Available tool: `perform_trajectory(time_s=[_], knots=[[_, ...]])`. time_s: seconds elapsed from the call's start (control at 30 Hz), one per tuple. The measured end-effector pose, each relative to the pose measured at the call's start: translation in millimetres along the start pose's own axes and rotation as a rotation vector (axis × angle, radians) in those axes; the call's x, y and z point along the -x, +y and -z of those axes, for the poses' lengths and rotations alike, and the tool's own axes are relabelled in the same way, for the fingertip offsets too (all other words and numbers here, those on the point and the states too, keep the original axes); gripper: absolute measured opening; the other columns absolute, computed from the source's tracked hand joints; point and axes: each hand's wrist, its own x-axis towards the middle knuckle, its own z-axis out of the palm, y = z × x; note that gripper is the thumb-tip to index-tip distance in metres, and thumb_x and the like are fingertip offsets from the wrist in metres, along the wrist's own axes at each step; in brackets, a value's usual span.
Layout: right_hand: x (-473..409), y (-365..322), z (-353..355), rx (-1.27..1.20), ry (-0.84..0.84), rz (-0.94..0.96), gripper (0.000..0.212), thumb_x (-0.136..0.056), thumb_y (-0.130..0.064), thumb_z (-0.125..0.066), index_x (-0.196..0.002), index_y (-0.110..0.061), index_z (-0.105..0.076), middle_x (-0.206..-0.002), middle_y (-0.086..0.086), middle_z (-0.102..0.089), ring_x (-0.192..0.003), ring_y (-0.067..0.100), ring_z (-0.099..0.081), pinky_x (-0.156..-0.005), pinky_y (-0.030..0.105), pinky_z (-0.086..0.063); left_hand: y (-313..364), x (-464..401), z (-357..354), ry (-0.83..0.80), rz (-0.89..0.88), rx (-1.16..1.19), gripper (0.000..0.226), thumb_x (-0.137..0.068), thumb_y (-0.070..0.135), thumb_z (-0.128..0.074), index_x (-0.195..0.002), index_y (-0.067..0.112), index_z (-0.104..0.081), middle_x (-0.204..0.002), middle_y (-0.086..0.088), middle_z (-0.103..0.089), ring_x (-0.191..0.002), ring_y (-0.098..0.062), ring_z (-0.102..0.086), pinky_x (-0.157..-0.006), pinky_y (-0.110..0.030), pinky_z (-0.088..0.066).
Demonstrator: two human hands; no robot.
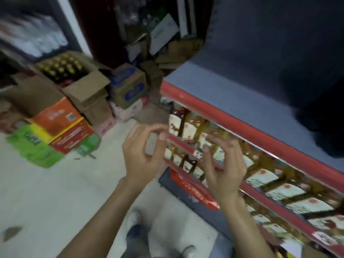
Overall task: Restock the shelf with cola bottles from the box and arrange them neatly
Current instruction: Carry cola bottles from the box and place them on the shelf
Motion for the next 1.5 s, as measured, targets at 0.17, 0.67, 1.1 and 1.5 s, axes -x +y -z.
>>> perform_trajectory(time_s=[0.17, 0.67, 1.1, 1.5], knots=[[51, -9, -120, -0.024, -0.485, -0.290, 0.024, -0.094, -0.022, -0.053, -0.108, -0.006, -0.065, -0.103, 0.009, -0.067, -0.093, 0.017, -0.058, -0.084, 0.019, -0.042, -113, 34, 92, -0.178, 0.299, -0.244, 0.024, -0.090, 0.030, -0.050, -0.098, 0.016, -0.068, -0.088, 0.008, -0.069, -0.080, -0.009, -0.060, -0.072, -0.020, -0.045], [33, 25, -485, 0.116, -1.310, -0.421, 0.051, -0.097, -0.031, -0.053, -0.144, -0.017, -0.040, -0.136, 0.009, -0.053, -0.123, 0.028, -0.048, -0.096, 0.035, -0.039, -415, -20, 228, -0.440, 0.922, -0.556, 0.037, -0.096, 0.025, -0.053, -0.132, 0.020, -0.052, -0.124, 0.004, -0.063, -0.112, -0.021, -0.058, -0.084, -0.029, -0.043], [-99, 112, -797, -0.037, -1.226, -0.382, 0.036, -0.096, -0.020, -0.056, -0.130, -0.008, -0.054, -0.127, 0.012, -0.058, -0.118, 0.030, -0.052, -0.087, 0.033, -0.041, -667, -221, 252, -0.199, 1.122, -0.538, 0.029, -0.090, 0.022, -0.059, -0.117, 0.014, -0.063, -0.111, -0.007, -0.069, -0.104, -0.026, -0.064, -0.081, -0.031, -0.046], [-128, 186, -1040, 0.006, -1.170, -0.546, 0.062, -0.089, -0.013, -0.065, -0.144, -0.010, -0.037, -0.143, 0.013, -0.045, -0.134, 0.028, -0.039, -0.105, 0.035, -0.035, -908, -335, 217, -0.254, 1.089, -0.469, 0.063, -0.082, 0.031, -0.071, -0.136, 0.016, -0.042, -0.128, -0.006, -0.055, -0.115, -0.022, -0.055, -0.089, -0.039, -0.050]])
